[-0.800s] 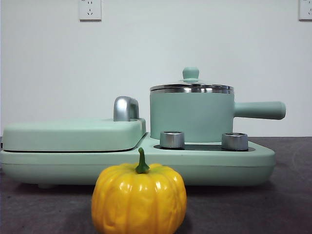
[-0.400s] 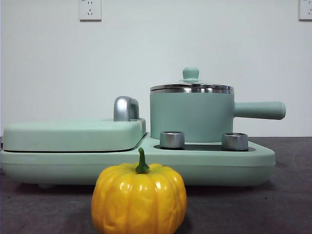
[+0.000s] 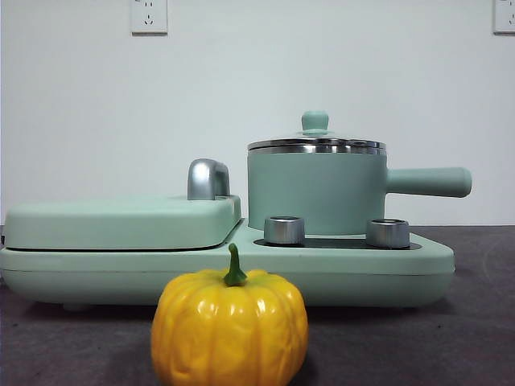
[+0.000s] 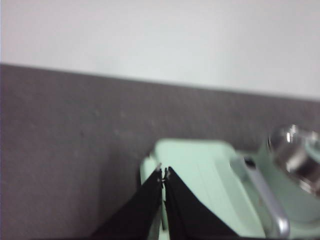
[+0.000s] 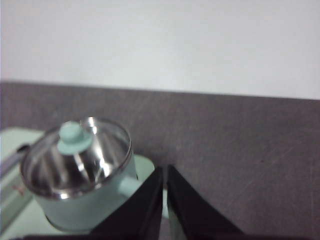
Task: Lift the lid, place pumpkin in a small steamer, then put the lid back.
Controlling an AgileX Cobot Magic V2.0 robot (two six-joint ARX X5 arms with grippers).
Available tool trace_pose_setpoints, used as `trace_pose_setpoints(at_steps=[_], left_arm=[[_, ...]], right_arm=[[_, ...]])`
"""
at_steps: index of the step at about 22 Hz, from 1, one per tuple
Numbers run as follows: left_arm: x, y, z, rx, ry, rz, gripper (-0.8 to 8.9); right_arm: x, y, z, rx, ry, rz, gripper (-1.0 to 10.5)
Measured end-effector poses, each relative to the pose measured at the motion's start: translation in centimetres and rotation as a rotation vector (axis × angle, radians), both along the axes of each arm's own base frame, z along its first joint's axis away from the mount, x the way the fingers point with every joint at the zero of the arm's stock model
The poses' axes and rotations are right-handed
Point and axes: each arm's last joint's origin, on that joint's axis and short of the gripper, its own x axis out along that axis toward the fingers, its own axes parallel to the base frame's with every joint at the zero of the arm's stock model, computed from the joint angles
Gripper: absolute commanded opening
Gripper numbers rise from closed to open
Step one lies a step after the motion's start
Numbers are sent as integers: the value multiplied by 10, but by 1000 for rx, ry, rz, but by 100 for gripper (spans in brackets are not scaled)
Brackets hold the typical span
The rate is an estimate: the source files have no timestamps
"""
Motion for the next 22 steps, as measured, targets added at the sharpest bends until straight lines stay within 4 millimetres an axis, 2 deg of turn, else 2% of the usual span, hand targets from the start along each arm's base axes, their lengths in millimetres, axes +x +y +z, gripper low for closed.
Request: trace_pose_setpoints(at_steps=[7,16,20,22], left_arm=[[31,-6,-17,118,153,-129,9],[37,-19,-19,354,101,-310,20],[37,-24,-19,411,73,-360,221],[36,-25,-19,420,68,-370,288]], right_arm=[[22,7,-15,-143,116,89,13],[24,20,-25,-378,115,260,29],[24,22,-25,-432,92,292,262],[24,22,-25,-438,89,294,302]])
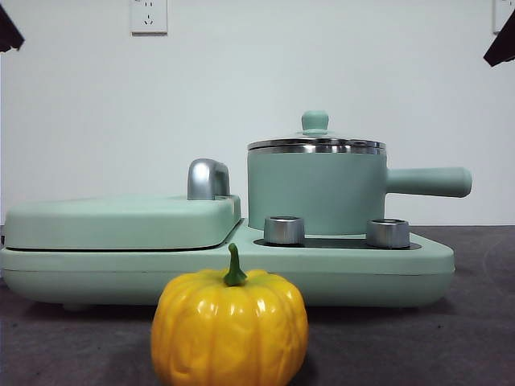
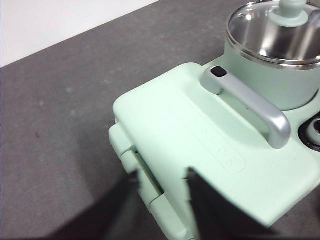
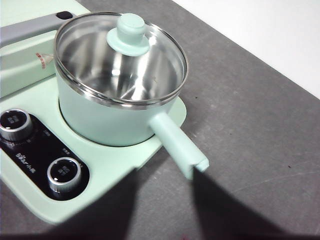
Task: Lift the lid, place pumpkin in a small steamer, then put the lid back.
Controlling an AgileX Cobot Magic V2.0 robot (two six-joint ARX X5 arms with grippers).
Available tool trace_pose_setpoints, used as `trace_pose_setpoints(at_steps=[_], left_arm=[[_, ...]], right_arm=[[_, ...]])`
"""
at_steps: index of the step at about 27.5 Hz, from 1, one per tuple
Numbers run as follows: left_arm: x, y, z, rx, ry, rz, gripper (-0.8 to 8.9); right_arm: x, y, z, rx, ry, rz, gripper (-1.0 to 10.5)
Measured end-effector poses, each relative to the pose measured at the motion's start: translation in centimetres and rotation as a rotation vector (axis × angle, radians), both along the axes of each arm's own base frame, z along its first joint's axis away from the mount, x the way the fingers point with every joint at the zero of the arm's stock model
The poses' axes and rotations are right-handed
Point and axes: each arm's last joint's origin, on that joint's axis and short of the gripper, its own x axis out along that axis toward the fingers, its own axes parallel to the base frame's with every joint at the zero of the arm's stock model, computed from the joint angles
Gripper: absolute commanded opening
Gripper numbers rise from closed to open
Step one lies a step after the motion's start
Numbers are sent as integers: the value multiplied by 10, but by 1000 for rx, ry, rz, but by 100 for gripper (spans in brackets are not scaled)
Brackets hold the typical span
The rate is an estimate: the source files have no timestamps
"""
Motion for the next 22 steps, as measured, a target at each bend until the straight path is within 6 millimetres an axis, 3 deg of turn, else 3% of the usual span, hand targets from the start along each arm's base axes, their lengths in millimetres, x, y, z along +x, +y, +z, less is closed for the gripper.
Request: trace_pose_setpoints(at_steps=[7,11,22], left_arm=[[3,-7,4,-1,-57,-45,280],[19,-19,5,-19,-111,-93,280],[67,-88,-8,-233,-152,-246,280]], right_arm=[[0,0,0,-3,-1,2,302],[0,0,0,1,1,0,302],[0,0,0,7,4,-4,302]])
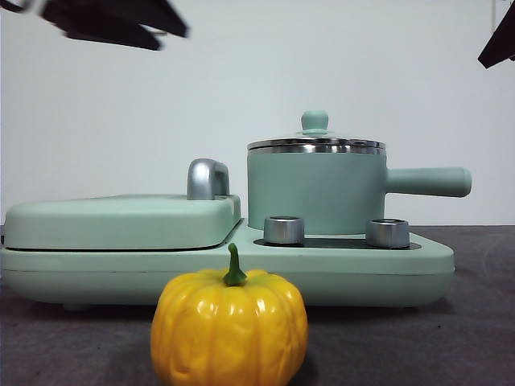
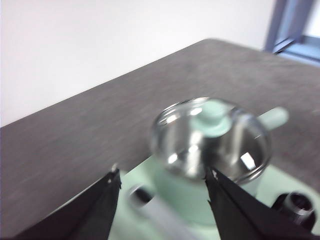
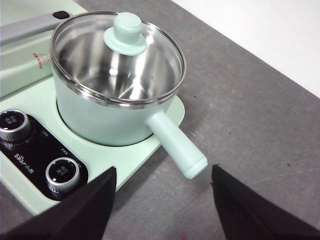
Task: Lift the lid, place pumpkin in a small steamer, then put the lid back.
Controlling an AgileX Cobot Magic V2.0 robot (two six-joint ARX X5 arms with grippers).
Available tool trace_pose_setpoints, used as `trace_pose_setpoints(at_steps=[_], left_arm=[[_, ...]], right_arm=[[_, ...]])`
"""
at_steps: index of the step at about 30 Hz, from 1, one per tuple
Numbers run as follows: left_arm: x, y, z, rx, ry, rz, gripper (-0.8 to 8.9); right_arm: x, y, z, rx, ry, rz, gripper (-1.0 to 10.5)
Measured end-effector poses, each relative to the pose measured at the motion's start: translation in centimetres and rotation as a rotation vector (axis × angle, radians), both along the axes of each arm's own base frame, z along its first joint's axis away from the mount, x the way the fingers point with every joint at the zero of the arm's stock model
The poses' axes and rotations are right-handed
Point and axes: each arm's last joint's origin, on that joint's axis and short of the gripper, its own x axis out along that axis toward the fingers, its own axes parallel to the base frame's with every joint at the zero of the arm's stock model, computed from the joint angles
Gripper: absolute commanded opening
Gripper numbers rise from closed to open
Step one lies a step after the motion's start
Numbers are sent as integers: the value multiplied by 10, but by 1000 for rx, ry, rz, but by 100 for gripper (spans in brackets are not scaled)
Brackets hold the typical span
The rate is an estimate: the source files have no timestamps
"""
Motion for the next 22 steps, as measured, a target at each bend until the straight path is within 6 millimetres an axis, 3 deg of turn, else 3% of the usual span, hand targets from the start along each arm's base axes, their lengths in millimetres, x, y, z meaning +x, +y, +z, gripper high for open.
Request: trace_pose_setpoints(at_steps=[6,15,22], left_arm=[[20,-37,-13,-23,-5,-81,281],[65,-96,-13,-9,23,-150,282],[91,-128,-19,12,56,-176,282]], right_arm=[[0,0,0,13,7,-7,302],[0,0,0,39,21,-21,302],[0,0,0,42,22,-23,302]])
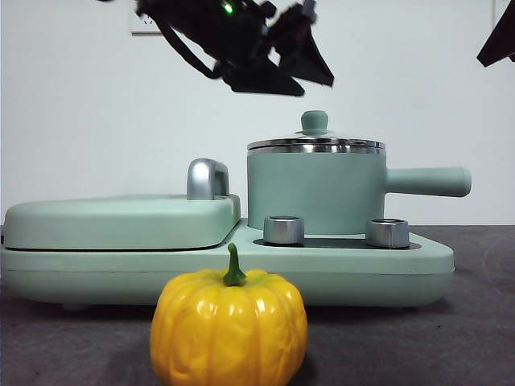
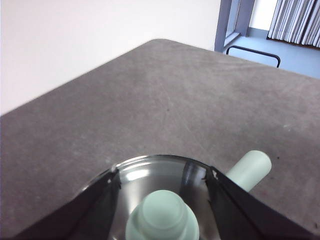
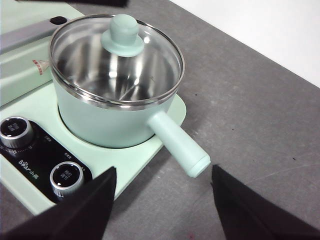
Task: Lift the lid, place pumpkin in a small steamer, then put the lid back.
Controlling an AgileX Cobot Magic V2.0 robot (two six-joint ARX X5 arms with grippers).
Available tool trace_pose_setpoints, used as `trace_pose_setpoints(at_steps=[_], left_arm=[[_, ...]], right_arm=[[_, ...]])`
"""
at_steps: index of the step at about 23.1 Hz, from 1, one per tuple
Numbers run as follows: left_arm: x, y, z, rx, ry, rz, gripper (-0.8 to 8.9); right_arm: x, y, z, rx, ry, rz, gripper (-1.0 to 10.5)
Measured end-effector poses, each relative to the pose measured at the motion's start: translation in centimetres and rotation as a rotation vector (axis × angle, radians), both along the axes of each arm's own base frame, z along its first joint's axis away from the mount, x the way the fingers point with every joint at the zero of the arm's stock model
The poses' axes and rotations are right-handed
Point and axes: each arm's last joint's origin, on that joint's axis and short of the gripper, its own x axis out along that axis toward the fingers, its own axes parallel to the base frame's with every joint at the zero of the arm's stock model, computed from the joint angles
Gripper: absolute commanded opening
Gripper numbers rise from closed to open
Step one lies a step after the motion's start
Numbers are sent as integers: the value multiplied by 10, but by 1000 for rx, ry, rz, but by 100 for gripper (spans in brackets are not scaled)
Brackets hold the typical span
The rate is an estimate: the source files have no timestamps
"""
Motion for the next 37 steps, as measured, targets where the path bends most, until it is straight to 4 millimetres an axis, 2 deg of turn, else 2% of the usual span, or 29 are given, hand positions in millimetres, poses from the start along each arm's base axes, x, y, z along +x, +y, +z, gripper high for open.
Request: trace_pose_setpoints(at_steps=[5,11,13,15,28,32,37], left_arm=[[8,-7,-20,38,49,-2,282],[8,-7,-29,69,89,-2,271],[8,-7,-29,70,88,-3,175],[8,-8,-28,70,84,-3,-5],[3,-12,-24,142,-21,-19,11],[-2,-9,-14,159,-52,4,11],[-12,0,11,135,-117,45,11]], right_arm=[[0,0,0,-1,4,0,302],[0,0,-1,-2,10,0,302],[0,0,-1,-3,10,0,302],[0,0,-1,-2,10,0,302],[-1,0,-2,-6,25,0,302],[-1,0,-2,-6,25,0,302],[-1,0,-2,-6,25,0,302]])
